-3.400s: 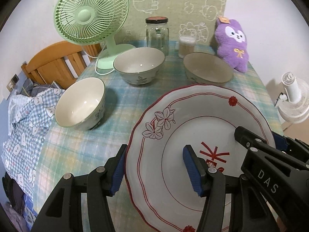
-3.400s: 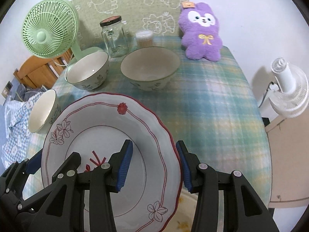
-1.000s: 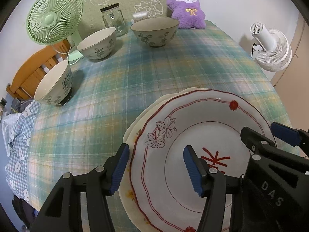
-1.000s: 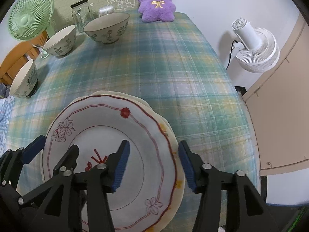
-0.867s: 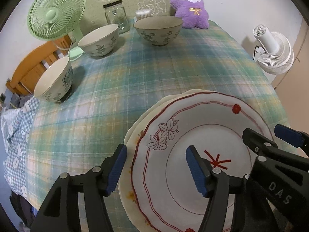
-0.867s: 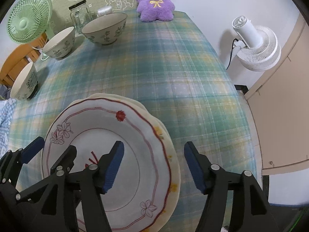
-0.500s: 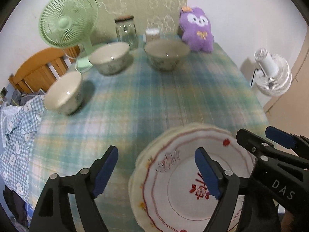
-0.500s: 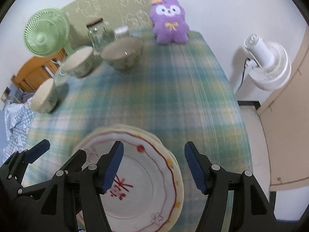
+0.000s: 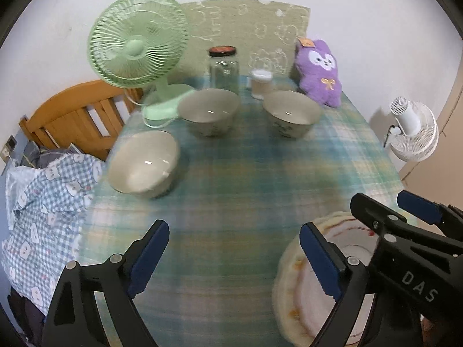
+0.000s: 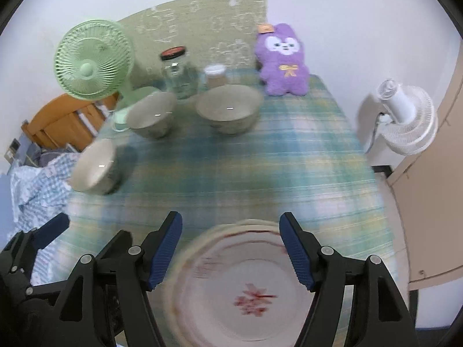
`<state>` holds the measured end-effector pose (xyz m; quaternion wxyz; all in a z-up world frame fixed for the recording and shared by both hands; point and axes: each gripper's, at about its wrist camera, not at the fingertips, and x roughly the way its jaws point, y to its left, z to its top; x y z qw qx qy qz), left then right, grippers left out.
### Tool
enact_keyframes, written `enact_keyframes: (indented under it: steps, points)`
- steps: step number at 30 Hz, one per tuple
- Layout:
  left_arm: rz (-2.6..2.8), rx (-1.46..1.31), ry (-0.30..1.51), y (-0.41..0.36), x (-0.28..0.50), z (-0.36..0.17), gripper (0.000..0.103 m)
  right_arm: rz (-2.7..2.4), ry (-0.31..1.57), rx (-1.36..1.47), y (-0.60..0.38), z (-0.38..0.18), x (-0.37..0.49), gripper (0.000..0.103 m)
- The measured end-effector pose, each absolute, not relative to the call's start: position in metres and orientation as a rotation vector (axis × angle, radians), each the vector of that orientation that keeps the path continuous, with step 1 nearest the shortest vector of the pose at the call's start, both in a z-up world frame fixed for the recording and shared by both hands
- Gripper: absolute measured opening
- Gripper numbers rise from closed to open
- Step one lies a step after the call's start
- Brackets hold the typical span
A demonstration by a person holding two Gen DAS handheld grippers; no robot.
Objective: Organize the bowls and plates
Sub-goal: 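Move both grippers to the rim of the large beige bowl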
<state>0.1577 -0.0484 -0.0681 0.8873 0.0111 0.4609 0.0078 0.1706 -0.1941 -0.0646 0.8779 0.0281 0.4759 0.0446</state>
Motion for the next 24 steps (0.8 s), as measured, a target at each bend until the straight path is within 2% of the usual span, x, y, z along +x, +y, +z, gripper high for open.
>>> enact_keyframes:
  steps: [8,24]
  points:
    - [0.009,0.051,0.925,0.025,0.174,-0.063,0.091,0.031,0.927,0.081,-0.121,-0.057,0.176,0.073]
    - [0.004,0.069,0.921,0.11,0.236,-0.087,0.074,0.038,0.951,0.084,-0.019,-0.079,0.239,0.073]
